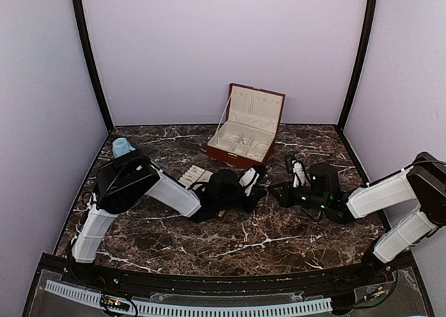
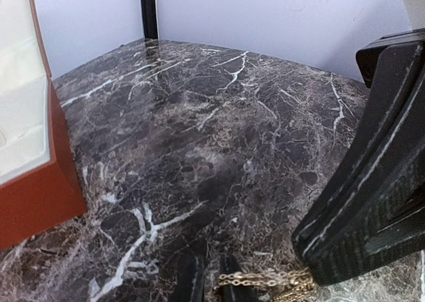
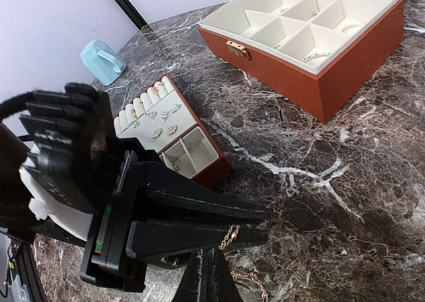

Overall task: Organize the mixed jewelry
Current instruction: Pass from the right arm to the left

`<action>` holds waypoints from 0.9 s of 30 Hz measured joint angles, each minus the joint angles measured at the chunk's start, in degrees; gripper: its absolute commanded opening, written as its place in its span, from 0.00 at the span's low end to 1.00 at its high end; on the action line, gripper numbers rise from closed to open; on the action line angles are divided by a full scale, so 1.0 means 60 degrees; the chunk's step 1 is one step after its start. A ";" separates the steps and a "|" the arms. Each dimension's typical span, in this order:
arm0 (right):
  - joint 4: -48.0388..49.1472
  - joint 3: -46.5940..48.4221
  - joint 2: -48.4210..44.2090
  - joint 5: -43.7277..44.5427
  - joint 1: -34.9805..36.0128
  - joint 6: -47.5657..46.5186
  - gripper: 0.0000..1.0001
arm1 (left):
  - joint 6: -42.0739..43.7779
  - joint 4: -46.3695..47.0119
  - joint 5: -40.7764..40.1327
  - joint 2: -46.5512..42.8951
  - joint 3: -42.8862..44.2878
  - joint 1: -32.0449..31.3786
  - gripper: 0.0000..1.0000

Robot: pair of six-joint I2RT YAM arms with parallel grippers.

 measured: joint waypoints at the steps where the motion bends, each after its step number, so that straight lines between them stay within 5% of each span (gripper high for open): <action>1: -0.0029 0.0000 -0.0004 0.0000 0.0000 -0.0004 0.00 | -0.0018 0.0106 -0.0007 0.0000 -0.0004 0.0000 0.09; 11: -0.0131 0.0000 -0.0040 0.0011 -0.0004 -0.0036 0.00 | -0.0051 0.0765 -0.0018 -0.0066 -0.0382 0.0000 0.00; 18: -0.0415 0.0004 -0.0219 -0.0011 -0.0007 -0.0168 0.39 | -0.0120 0.0892 -0.0219 -0.0787 -0.1027 0.0000 0.00; 27: -0.1184 0.0233 -0.1188 -0.0080 0.0047 -0.0758 0.49 | -0.0572 0.0535 -0.0729 -0.2379 -0.1643 0.0000 0.00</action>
